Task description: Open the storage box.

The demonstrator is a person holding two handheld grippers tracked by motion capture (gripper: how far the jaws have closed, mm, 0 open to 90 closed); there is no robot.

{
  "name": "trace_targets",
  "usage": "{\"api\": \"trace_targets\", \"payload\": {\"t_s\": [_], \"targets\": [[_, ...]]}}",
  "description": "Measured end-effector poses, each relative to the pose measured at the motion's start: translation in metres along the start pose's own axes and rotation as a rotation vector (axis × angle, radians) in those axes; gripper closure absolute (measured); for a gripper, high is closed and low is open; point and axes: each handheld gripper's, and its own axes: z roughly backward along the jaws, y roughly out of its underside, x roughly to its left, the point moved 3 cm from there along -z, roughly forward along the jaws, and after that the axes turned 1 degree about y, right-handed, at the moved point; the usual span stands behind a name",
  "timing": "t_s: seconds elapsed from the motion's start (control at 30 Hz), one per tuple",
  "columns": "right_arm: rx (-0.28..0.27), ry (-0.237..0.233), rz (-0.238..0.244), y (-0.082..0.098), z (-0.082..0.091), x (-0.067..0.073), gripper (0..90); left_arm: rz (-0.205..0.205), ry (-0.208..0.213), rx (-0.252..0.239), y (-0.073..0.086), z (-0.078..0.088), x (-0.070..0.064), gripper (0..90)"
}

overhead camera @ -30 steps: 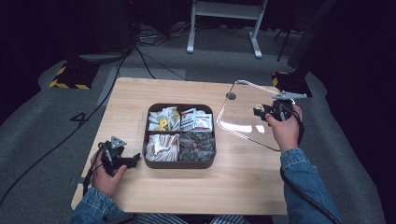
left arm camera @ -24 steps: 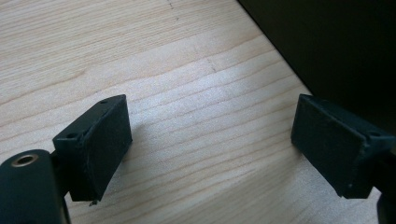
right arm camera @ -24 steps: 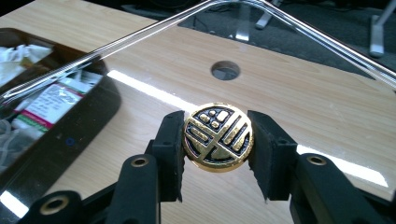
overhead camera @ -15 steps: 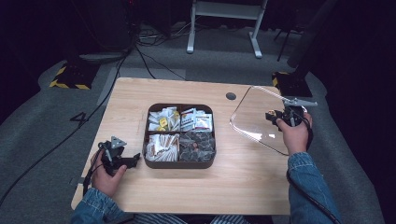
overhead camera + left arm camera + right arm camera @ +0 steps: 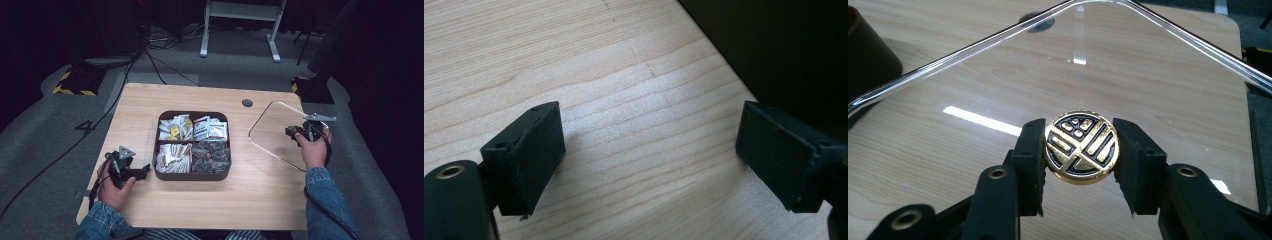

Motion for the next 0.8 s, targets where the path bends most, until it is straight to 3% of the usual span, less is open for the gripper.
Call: {"api": "trace_targets", "payload": {"t_s": [0.8], "targets": [[0.061, -0.002, -0.021, 0.040, -0.022, -0.001, 58.6, 0.000, 0.000, 0.000, 0.000, 0.000, 0.000, 12.5]]}}
